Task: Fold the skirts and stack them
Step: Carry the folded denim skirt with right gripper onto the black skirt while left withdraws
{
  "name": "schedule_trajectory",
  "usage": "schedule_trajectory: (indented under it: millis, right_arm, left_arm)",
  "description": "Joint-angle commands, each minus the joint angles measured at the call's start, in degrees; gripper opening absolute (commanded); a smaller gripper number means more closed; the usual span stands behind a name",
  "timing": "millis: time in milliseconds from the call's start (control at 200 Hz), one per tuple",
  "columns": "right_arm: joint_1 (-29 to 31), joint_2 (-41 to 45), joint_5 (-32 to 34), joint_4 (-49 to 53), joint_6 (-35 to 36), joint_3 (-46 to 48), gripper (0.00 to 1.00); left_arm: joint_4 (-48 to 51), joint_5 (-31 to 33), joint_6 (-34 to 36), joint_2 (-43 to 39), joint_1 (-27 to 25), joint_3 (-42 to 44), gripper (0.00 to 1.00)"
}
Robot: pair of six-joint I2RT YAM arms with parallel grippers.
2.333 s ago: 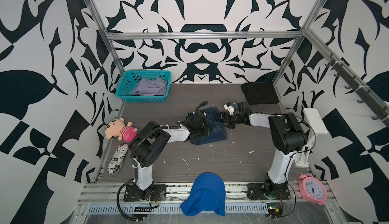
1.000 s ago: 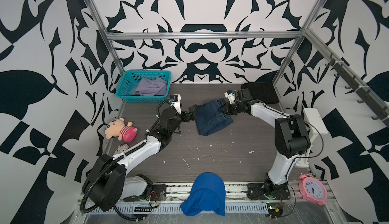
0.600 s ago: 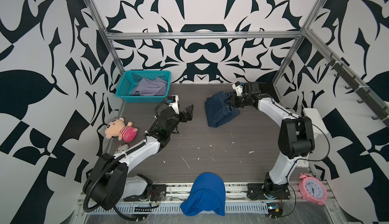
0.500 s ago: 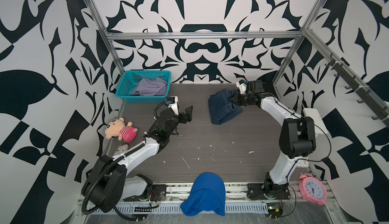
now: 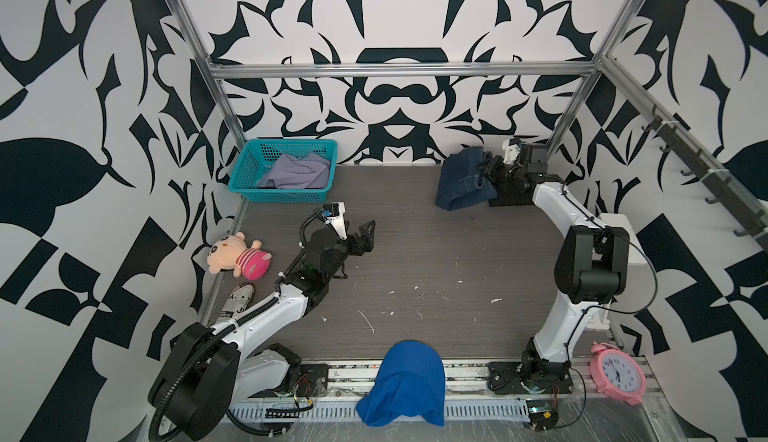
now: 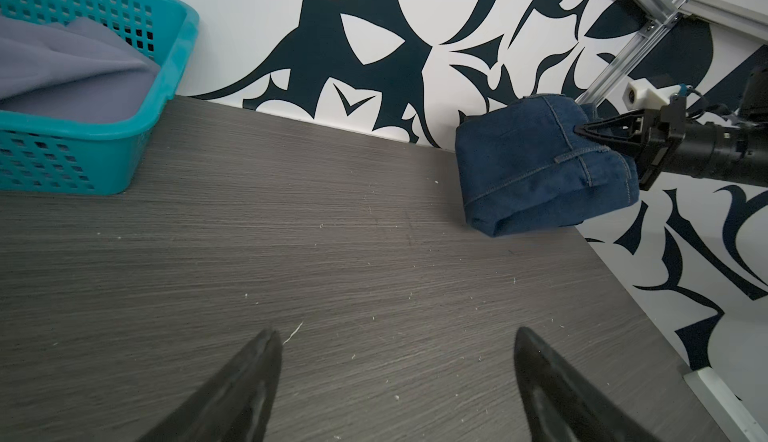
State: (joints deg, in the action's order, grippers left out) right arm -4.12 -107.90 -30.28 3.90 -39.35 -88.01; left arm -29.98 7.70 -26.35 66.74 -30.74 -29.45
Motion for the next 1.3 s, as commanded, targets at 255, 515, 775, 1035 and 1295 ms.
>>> schedule_trajectory:
  millis: [255,515,775,1035,1295]
  right_arm:
    - [-4.4,-0.8,23.0,-31.0,-17.8,-3.8,0.00]
    - [-2.7,-1.1,33.3,-37.8,-19.0,-0.2,0.00]
    - [-2.7,-1.6,36.7,-52.7,-22.0,7.2,0.00]
    - [-4.4,-2.8,37.3,-62.9,-24.6,12.1,0.00]
    - [-7.2,-9.5,32.0,-71.8,-31.4,12.1,0.00]
  left_arm:
    - [-2.0,-0.2,-3.2,-4.1,0.2,2.6,0.89]
    - [-1.1,0.7,-4.0,-8.6,0.2,5.8,0.88]
    - [-0.2,0.0,-4.0,-10.4,0.2,6.1,0.88]
    - [0.9,0.5,-3.6,-12.7,0.2,7.4,0.88]
    - [2.0,0.3,-3.1,-13.2,0.2,7.0,0.88]
